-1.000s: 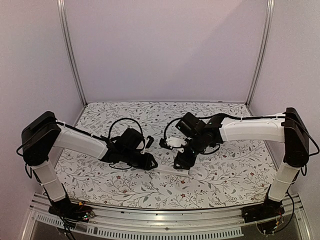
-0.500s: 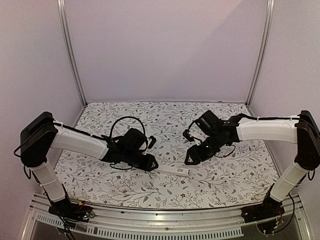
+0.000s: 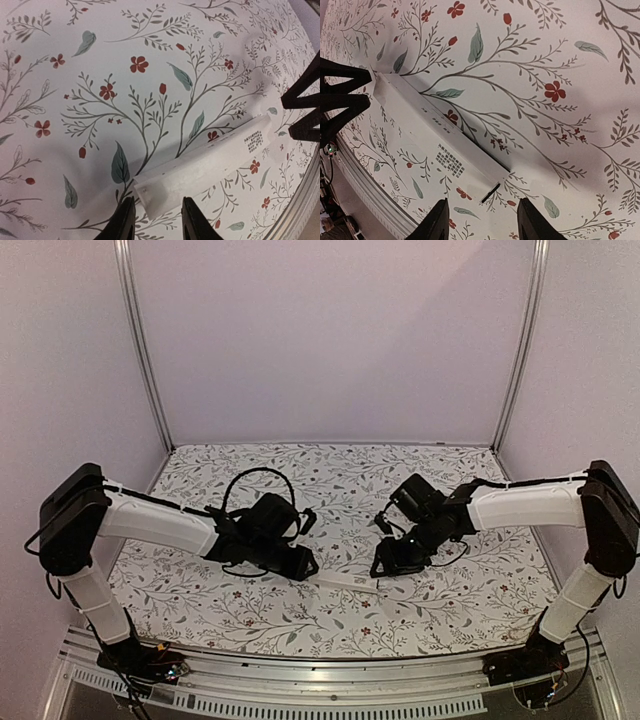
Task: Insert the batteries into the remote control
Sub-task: Press the battery cover onto the remote control.
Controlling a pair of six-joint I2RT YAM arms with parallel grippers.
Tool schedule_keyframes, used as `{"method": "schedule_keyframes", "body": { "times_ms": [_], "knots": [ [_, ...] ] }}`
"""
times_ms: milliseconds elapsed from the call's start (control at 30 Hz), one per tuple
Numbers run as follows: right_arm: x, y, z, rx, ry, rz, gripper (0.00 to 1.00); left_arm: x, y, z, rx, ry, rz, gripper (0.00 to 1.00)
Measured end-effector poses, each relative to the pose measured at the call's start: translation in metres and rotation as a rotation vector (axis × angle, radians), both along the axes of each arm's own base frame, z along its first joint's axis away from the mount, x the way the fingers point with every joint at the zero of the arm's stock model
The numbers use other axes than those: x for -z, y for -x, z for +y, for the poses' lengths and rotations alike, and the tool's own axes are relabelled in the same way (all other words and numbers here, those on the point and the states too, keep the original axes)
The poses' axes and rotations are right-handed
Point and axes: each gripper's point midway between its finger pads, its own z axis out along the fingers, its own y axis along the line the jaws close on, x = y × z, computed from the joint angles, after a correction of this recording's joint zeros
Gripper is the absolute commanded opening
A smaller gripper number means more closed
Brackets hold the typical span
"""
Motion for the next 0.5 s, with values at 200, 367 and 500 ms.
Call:
{"method": "schedule_keyframes", "body": {
  "times_ms": [200,367,500],
  "knots": [
    [0.007,0.0,0.006,0.021,-0.016,0.035,0.44,0.0,0.002,0.0,0.007,-0.014,-0.002,0.3],
    [0.013,0.003,0.009,0.035,-0.034,0.065,0.44,0.001,0.004,-0.001,0.013,-0.025,-0.005,0.31],
    [0.017,0.005,0.009,0.044,-0.037,0.082,0.44,0.003,0.004,-0.001,0.015,-0.039,-0.013,0.34]
  ]
}}
